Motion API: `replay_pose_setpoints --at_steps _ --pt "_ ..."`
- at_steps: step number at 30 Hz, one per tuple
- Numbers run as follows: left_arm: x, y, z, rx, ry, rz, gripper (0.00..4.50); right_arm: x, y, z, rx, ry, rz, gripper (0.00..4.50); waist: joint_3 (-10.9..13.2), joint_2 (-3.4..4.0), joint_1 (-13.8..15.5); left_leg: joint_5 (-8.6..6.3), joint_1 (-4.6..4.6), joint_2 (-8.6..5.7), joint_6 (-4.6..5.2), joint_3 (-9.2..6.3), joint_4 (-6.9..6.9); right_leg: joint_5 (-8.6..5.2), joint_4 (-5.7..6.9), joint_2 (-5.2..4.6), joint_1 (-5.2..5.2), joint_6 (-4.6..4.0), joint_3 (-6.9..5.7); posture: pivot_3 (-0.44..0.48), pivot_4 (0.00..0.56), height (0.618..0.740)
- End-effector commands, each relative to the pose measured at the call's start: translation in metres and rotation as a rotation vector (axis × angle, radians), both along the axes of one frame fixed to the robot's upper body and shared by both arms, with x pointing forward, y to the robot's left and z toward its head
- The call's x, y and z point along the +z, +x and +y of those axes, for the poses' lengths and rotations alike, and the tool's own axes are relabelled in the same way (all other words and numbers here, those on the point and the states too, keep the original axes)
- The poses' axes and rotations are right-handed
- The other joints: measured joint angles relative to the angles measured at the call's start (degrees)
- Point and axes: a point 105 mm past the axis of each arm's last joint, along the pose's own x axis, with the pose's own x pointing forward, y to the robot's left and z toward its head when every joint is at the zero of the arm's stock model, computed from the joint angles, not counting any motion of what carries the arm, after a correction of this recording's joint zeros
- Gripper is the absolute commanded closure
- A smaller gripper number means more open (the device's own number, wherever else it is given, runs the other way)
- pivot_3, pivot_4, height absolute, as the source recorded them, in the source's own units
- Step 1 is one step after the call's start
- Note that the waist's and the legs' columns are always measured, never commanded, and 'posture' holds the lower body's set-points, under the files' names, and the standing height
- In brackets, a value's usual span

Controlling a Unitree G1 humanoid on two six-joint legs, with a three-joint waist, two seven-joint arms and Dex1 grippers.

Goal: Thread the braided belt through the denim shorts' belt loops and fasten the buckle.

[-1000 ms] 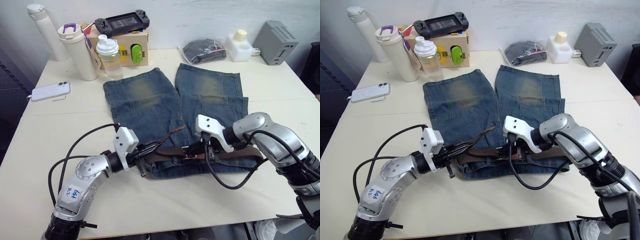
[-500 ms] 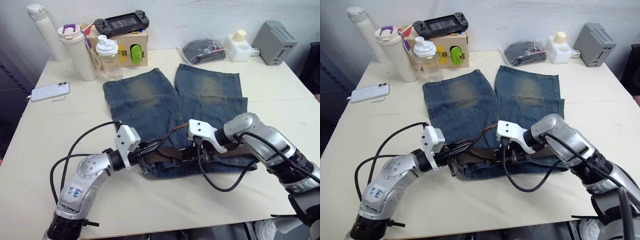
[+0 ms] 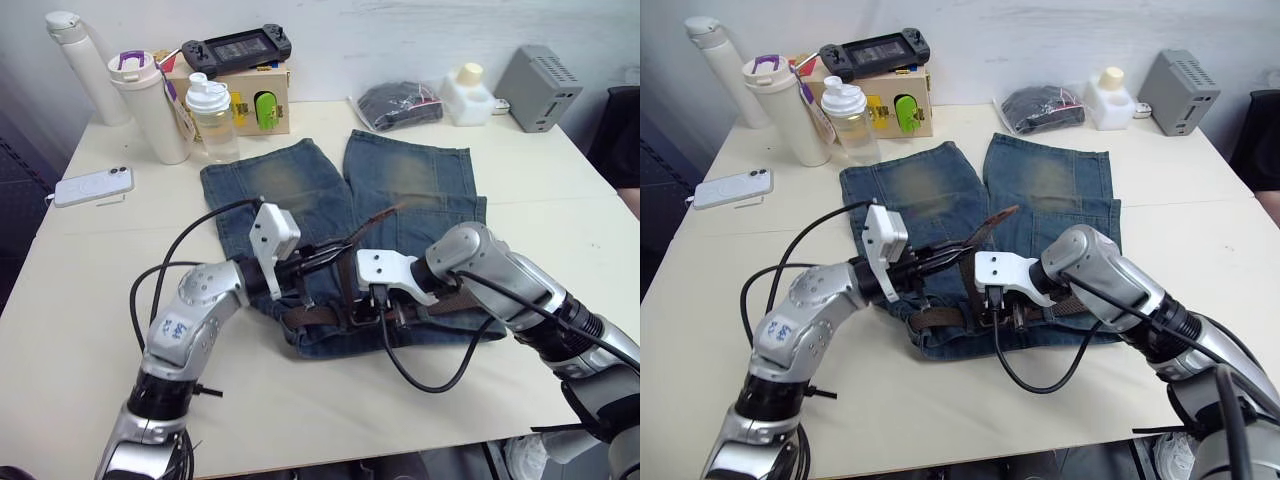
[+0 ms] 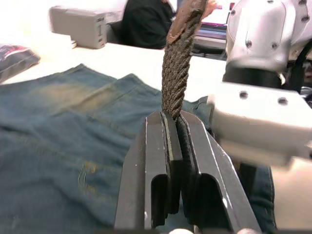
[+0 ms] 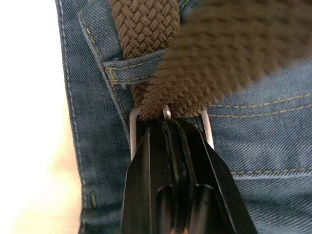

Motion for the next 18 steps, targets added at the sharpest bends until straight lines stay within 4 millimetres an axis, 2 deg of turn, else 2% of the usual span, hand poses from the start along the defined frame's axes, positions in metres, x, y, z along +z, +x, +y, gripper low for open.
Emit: replay_pose_setpoints --at_steps 1,5,9,18 --pt "0.039 -0.003 -0.009 -0.078 -0.048 -0.171 4.50 -0.070 -0.036 -0.002 0.062 -0.163 0.213 4.36 -0.16 -0.16 -0.31 0.00 0.01 0.03 -0.01 -0.01 0.00 -0.01 -0.02 0.05 0.01 -0.02 0.00 0.000 0.150 0.690" --pt "0.052 0.001 -0.022 -0.156 -0.046 -0.215 4.50 -0.082 -0.044 0.004 0.093 -0.186 0.243 4.36 -0.28 -0.21 -0.81 -0.08 0.23 0.18 -0.15 -0.01 -0.02 -0.07 -0.07 0.12 0.21 -0.13 0.01 0.000 0.150 0.690" --pt "0.063 0.003 -0.035 -0.227 -0.047 -0.254 4.50 -0.093 -0.053 0.006 0.124 -0.212 0.271 4.36 -0.38 -0.26 -0.75 -0.22 0.85 0.36 -0.38 -0.02 -0.15 -0.16 -0.25 0.21 0.85 -0.29 0.04 0.000 0.150 0.690" --pt "0.082 0.008 -0.053 -0.341 -0.027 -0.323 4.50 -0.110 -0.070 0.009 0.187 -0.245 0.303 4.36 -1.61 -0.19 -0.72 -0.28 0.92 0.53 -0.48 -0.02 -0.13 -0.21 -0.24 0.32 0.89 -0.38 -0.01 0.000 0.150 0.690"
